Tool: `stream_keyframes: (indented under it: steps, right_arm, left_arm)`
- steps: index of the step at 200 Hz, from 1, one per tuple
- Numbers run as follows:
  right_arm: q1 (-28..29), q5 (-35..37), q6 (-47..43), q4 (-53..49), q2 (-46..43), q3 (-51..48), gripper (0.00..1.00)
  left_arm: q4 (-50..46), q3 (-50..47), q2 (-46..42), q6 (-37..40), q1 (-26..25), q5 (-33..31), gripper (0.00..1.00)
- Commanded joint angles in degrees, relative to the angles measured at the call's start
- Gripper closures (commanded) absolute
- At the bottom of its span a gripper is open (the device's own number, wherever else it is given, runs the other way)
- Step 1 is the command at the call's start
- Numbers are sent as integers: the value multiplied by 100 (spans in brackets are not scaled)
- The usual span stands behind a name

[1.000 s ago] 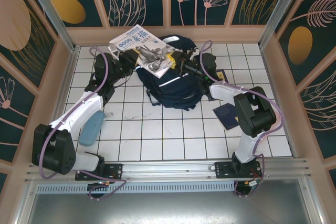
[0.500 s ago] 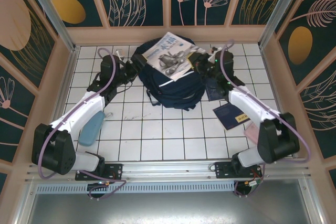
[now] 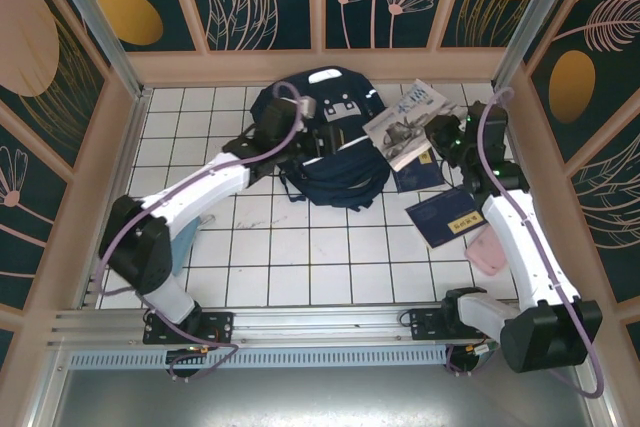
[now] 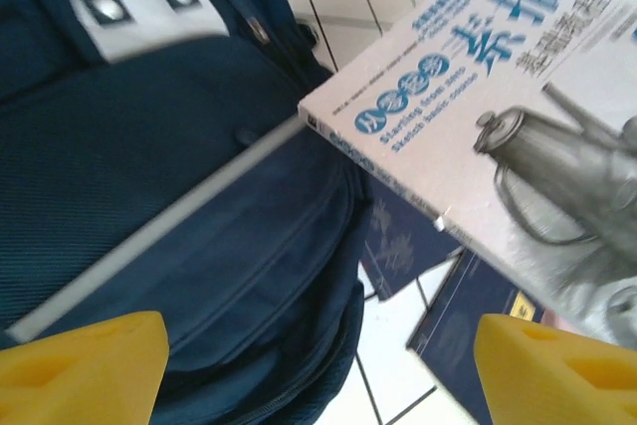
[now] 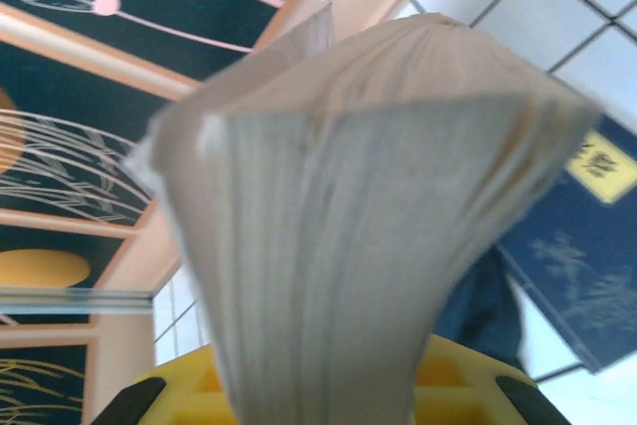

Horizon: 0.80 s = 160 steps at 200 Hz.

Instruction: Pack books, pencil case, and school supplies into a backpack

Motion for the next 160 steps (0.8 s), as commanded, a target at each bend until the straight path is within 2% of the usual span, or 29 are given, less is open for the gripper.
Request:
stream_keyframes:
  steps: [1, 15, 53, 80, 95, 160]
  right_arm:
    - [-270, -516, -98, 279, -523, -88, 100]
    - [-381, -753, -11, 284, -703, -282, 100]
    - [-642, -819, -8, -102, -1104, -552, 100]
    - [-934, -1229, -58, -286, -1373, -683, 100]
    - [-1045, -1323, -102, -413, -1466, -693, 100]
    - [-1309, -736, -411, -1085, -1538, -349, 100]
  left_arm:
    - [-623, 752, 636, 1012, -287, -76, 18]
    - [-943, 1266, 1040, 1329, -408, -123, 16]
    - [-1845, 2484, 2189, 1930, -535, -532, 14]
    - [-2404, 3278, 2867, 2406, -535, -991, 18]
    - [-2640, 3599, 3181, 2696, -534, -1256, 23]
    - [-2974, 3998, 3769, 3527, -535, -1673, 27]
